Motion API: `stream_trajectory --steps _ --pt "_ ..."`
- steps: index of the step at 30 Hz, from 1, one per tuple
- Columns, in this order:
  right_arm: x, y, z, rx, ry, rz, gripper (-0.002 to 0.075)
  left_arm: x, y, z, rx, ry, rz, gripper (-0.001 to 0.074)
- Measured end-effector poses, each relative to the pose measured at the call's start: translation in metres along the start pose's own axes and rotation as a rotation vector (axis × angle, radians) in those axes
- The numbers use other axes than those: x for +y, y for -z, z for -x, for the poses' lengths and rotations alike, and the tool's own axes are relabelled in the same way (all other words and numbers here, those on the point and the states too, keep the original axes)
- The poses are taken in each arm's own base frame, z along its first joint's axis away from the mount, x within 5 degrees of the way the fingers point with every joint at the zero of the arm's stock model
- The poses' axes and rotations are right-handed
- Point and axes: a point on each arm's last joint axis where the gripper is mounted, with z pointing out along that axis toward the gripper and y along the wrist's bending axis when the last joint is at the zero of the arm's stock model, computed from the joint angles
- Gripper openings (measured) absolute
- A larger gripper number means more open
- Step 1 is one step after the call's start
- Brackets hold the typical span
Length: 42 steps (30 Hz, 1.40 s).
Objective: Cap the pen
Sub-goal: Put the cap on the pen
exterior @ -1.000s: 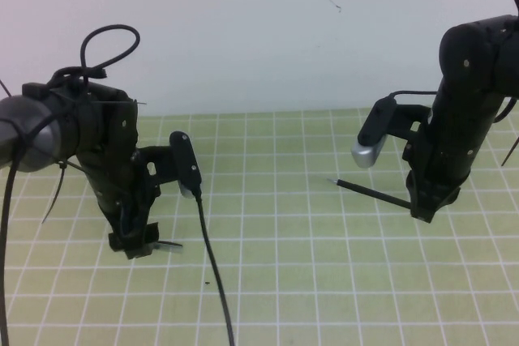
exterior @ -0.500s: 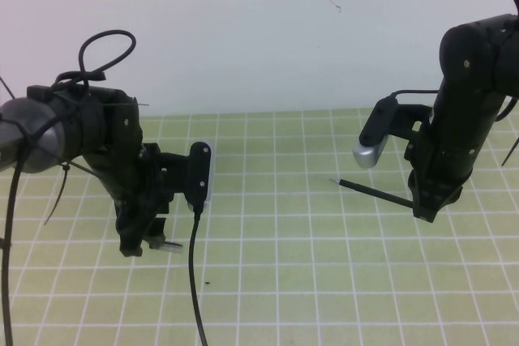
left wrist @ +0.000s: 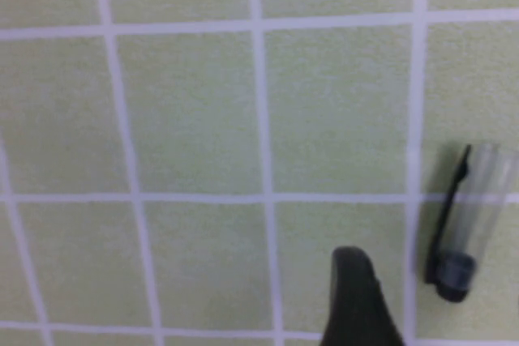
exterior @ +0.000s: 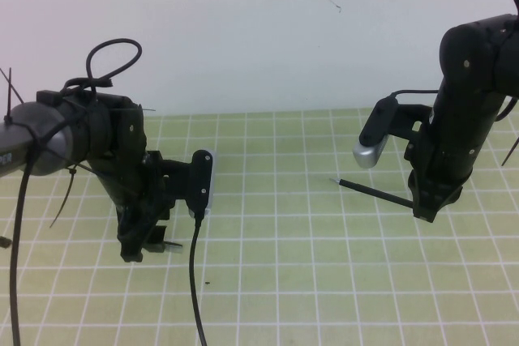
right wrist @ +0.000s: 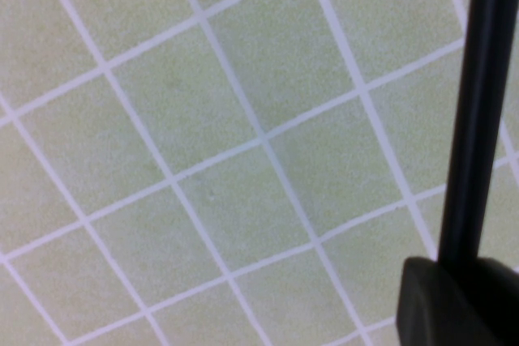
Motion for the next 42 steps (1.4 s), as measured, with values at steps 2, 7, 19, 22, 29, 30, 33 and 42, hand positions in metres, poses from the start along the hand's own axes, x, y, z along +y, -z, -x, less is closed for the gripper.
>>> stream_trajectory --steps 2,7,19,22,29,30,33,42 --pt "0.0 0.0 0.0 0.0 0.0 0.0 0.0077 0.0 -0.002 0.0 0.0 -0.007 -0.004 0.0399" --pt "0.0 0.0 0.0 0.0 0.0 0.0 0.0077 -0.002 -0.012 0.0 -0.008 0.008 -0.044 0.0399" --pt "0.0 0.0 0.0 0.0 -0.007 0.0 0.0077 -0.007 -0.015 0.001 -0.012 -0.011 -0.097 0.0174" --pt "0.0 0.0 0.0 0.0 -0.009 0.0 0.0077 -0.007 -0.016 0.0 -0.011 -0.027 -0.105 0.0115" --pt "0.0 0.0 0.0 -0.001 -0.007 -0.001 0.0077 -0.008 -0.016 0.001 -0.014 -0.015 -0.11 0.0001" --pt "0.0 0.0 0.0 -0.005 -0.007 -0.005 0.0077 -0.008 -0.016 0.001 -0.014 -0.004 -0.108 0.0001" --pt "-0.001 0.001 0.001 -0.012 -0.007 -0.011 0.0077 -0.007 -0.015 0.001 -0.01 0.011 -0.104 0.0001" --pt "-0.002 0.001 0.001 -0.02 -0.006 -0.022 0.0077 -0.007 -0.015 0.002 -0.011 0.067 -0.099 0.0043"
